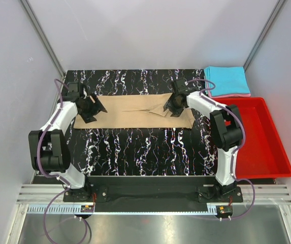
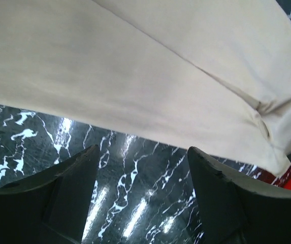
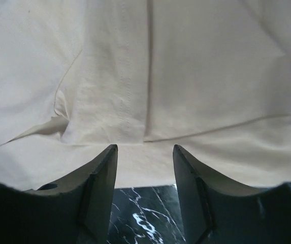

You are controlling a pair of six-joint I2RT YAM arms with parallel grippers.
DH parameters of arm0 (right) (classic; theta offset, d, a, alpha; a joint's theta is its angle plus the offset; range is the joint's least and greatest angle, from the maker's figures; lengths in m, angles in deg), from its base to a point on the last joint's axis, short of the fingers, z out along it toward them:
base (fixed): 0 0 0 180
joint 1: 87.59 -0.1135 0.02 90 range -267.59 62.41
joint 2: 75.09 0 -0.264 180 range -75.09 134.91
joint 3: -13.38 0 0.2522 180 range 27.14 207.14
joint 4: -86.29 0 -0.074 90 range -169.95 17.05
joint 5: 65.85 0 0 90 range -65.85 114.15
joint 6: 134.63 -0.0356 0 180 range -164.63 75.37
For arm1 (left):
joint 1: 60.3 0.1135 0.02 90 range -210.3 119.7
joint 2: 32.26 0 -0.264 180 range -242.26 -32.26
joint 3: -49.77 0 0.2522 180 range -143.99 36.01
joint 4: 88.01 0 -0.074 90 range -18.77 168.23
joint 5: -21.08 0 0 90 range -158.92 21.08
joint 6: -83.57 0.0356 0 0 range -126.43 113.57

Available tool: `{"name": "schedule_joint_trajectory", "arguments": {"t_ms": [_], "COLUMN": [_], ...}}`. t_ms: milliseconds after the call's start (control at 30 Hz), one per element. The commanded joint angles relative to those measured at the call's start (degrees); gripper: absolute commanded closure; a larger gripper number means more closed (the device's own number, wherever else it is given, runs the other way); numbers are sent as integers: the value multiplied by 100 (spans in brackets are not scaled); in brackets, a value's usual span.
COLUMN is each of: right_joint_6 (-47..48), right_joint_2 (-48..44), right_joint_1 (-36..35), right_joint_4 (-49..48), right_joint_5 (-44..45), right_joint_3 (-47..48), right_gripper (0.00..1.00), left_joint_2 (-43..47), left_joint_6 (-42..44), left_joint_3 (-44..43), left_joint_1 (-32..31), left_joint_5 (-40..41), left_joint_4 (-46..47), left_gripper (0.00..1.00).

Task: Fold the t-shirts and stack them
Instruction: Fold the tshirt

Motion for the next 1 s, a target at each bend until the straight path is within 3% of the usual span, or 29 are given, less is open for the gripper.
{"name": "schedule_joint_trajectory", "arguments": {"t_ms": [0, 433, 800, 867, 933, 967], "right_joint_6": [-557, -698, -373, -75, 66, -20], "right_joint_2": [226, 736, 1369, 1238, 1132, 1141], "right_joint_1": [-215, -250, -259, -259, -250, -207], "right_joint_4": [-720, -1327, -3208, -3218, -2265, -1616], "right_joint_5": [-244, -297, -1975, -1976, -1557, -919], "right_joint_3": [298, 526, 1413, 1440, 1553, 1876], "right_gripper": [44, 46, 49, 49, 50, 51], "left_joint_2": [431, 519, 510, 519, 510, 501], "left_joint_6": [307, 369, 317, 290, 264, 255], "left_joint_3": [169, 327, 389, 398, 406, 398], "left_joint_1": [49, 49, 49, 40, 5, -4], "left_joint_5": [-403, -658, -509, -517, -509, -500], "left_joint_4": [171, 303, 356, 382, 399, 408], "left_gripper": [24, 24, 24, 24, 24, 24]}}
